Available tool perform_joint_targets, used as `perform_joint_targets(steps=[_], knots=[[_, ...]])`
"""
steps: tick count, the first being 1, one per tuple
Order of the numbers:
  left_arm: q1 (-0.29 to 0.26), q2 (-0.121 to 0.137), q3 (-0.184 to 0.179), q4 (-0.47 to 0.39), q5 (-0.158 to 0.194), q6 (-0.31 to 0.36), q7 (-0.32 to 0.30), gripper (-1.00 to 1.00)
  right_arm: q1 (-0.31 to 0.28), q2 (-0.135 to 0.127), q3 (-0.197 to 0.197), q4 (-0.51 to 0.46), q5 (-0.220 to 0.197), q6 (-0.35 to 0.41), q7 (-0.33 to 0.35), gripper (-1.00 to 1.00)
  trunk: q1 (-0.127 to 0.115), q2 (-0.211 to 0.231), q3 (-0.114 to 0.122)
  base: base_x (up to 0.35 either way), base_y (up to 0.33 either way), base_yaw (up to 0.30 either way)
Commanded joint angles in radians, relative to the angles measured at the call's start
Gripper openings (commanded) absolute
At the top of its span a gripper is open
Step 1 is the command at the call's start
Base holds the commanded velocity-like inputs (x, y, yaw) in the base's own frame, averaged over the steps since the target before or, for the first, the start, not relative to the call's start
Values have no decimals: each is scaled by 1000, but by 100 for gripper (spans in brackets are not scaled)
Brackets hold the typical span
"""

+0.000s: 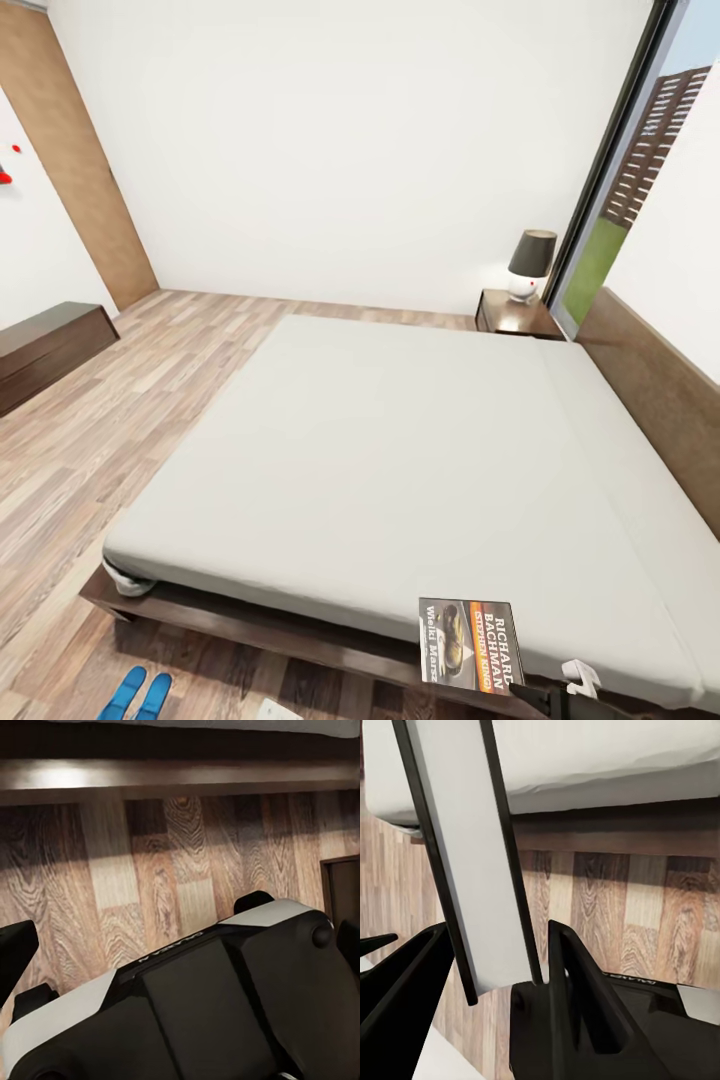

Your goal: In the bedroom, move the book from the bed onto either nightstand, and place the two sandals side by side next to the bed.

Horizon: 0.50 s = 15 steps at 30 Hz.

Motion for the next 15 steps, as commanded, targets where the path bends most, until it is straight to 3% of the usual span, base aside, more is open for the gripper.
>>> perform_joint_targets(steps=[1,15], knots=[[-1,0,-6,1,8,-3,-1,100,-1,-1,4,0,-10,10,2,-100,1,-2,0,0,0,0],[-1,1,-6,1,8,-3,-1,100,-1,-1,4,0,-10,10,2,-100,1,-2,22,0,0,0]])
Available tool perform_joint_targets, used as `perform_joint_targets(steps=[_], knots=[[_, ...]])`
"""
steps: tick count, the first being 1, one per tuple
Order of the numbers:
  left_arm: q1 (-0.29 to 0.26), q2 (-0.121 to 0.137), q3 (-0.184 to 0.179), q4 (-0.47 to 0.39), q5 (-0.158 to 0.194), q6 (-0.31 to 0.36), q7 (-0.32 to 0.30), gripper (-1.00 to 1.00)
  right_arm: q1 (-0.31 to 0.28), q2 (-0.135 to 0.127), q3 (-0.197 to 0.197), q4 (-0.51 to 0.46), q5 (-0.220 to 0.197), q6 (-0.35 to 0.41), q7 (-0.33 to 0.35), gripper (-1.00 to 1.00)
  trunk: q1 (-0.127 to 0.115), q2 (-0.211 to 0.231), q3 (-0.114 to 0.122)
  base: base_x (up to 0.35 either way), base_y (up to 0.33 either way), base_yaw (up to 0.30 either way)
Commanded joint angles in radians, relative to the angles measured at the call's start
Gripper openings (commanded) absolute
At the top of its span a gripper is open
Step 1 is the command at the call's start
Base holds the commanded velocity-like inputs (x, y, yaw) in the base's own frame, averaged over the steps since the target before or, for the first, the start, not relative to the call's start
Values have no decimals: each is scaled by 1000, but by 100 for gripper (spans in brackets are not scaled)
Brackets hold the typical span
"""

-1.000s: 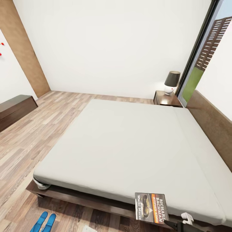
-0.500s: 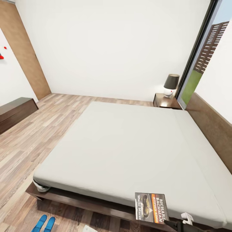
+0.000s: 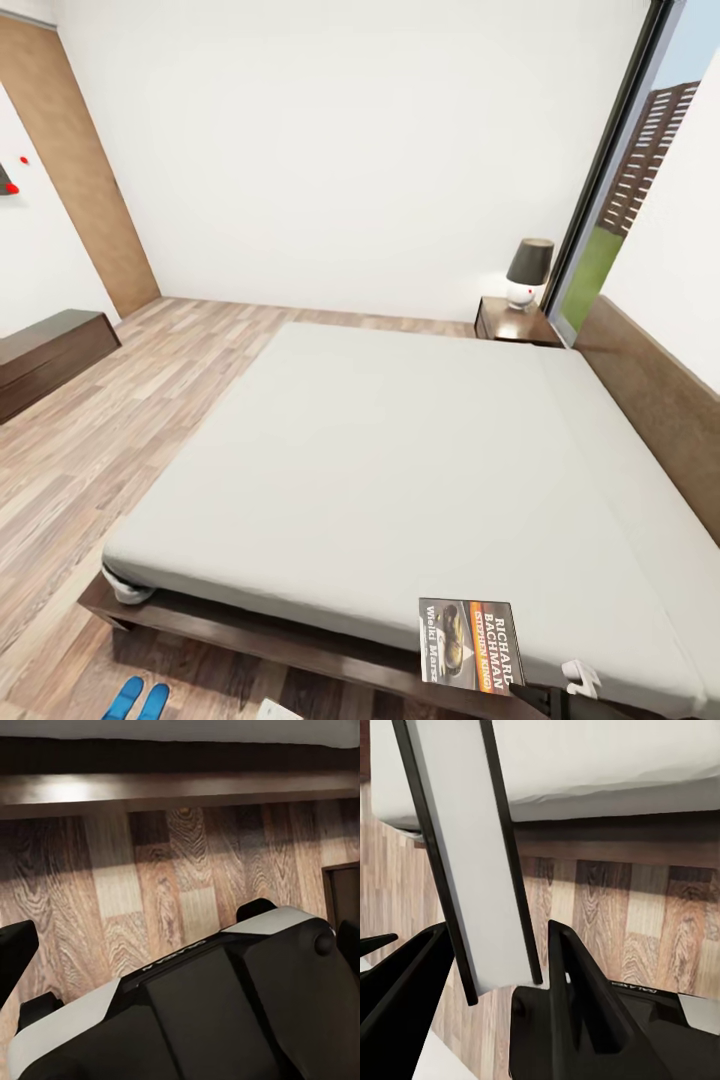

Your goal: In the bedroom, move the book from the bed onto either nightstand, and place the two sandals side by side next to the bed.

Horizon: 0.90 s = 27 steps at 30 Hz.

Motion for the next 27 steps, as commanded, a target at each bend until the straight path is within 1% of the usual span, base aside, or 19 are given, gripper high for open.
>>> perform_joint_targets(steps=[1,27], knots=[[-1,1,-6,1,8,-3,-1,100,-1,-1,5,0,-10,10,2,-100,1,-2,0,0,0,0],[-1,1,-6,1,8,-3,-2,100,-1,-1,5,0,-10,10,2,-100,1,-2,41,0,0,0]])
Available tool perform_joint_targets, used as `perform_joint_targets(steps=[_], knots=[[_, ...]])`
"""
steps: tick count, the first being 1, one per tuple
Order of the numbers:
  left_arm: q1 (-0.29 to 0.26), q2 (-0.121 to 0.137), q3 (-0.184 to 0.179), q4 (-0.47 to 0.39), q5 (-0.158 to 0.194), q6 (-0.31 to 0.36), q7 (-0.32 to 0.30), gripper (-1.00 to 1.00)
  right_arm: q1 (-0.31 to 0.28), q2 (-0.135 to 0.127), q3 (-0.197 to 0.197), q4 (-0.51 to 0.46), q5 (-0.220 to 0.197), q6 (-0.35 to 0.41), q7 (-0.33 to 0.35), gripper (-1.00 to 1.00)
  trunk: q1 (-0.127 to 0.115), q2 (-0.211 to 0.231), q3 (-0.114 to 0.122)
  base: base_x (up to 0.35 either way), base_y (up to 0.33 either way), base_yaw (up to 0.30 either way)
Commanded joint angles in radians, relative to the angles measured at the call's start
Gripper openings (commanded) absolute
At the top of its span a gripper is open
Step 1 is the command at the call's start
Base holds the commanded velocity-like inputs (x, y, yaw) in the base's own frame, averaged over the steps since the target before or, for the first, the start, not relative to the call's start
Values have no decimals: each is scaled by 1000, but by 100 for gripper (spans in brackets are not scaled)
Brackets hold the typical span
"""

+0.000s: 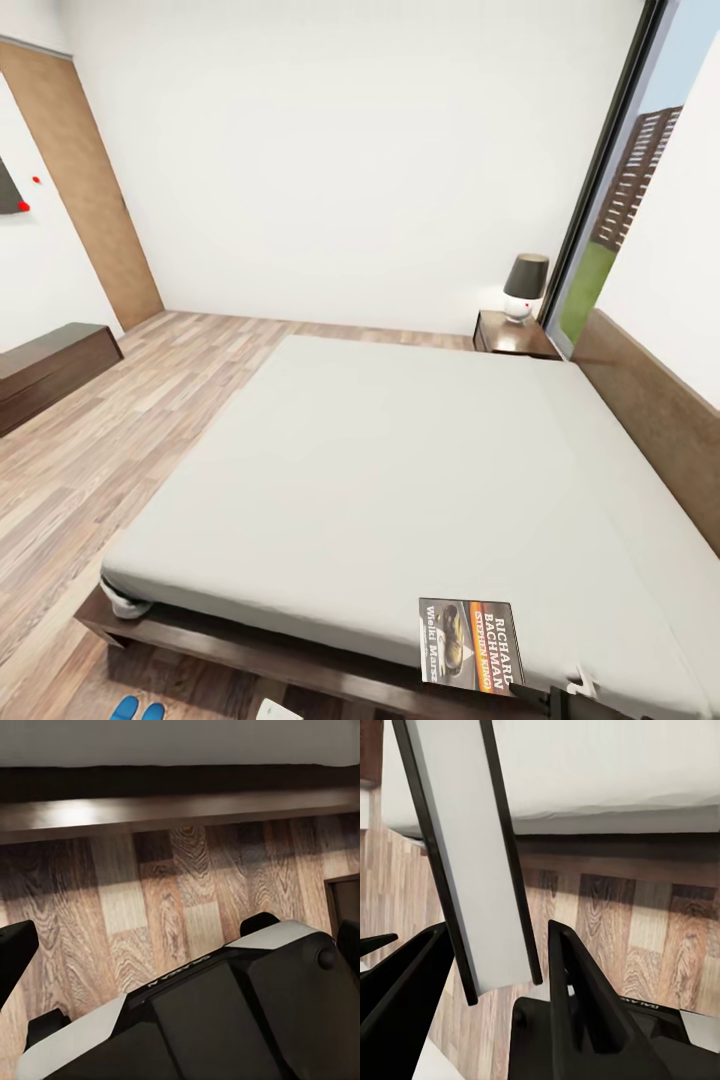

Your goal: In the bedroom, move the book from the bed onto either nightstand, and place the two sandals side by side next to the bed.

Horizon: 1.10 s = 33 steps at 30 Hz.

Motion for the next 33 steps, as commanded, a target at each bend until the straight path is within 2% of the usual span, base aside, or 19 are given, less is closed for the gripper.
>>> perform_joint_targets(steps=[1,33], knots=[[-1,1,-6,1,8,-3,-1,100,-1,-1,4,0,-10,10,2,-100,1,-2,0,0,0,0],[-1,1,-6,1,8,-3,0,100,-1,-1,4,0,-10,10,2,-100,1,-2,51,0,0,0]])
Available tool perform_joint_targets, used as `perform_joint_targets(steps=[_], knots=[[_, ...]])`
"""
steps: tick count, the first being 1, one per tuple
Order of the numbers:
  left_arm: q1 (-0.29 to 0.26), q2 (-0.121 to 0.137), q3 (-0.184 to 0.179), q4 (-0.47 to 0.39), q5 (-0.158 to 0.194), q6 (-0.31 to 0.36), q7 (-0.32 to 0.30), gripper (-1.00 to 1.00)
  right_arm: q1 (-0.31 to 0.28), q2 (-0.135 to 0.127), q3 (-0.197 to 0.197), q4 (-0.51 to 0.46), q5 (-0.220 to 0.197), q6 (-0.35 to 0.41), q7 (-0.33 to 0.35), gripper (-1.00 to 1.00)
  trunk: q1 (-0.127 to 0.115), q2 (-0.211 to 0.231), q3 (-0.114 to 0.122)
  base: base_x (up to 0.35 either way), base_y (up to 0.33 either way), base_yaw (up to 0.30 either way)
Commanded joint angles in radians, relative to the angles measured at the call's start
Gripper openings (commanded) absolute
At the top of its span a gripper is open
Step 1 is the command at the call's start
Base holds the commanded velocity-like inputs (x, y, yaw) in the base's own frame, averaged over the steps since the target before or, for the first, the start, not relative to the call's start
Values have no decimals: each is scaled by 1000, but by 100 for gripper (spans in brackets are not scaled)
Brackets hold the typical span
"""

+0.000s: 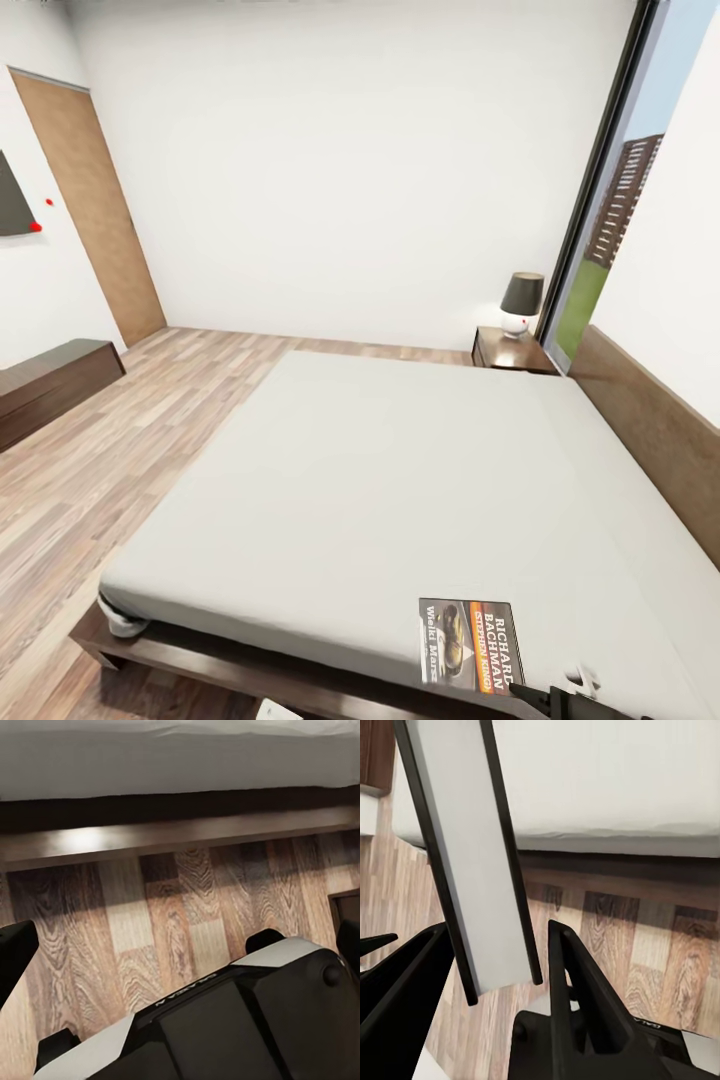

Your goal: In the bedroom, move the book from the bed onto either nightstand, and place the two sandals side by side next to the bed.

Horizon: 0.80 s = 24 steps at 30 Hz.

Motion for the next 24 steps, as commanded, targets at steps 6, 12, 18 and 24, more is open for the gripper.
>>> perform_joint_targets(steps=[6,12,18,24], knots=[[-1,0,-7,1,8,-3,-1,100,-1,-1,4,0,-10,10,2,-100,1,-2,8,0,0,0],[-1,0,-7,1,7,-3,-1,100,-1,-1,4,0,-10,10,2,-100,1,-2,17,0,0,0],[-1,0,-7,1,8,-3,-2,100,-1,-1,4,0,-10,10,2,-100,1,-2,27,0,0,0],[-1,0,-7,1,8,-4,-1,100,-1,-1,4,0,-10,10,2,-100,1,-2,36,0,0,0]])
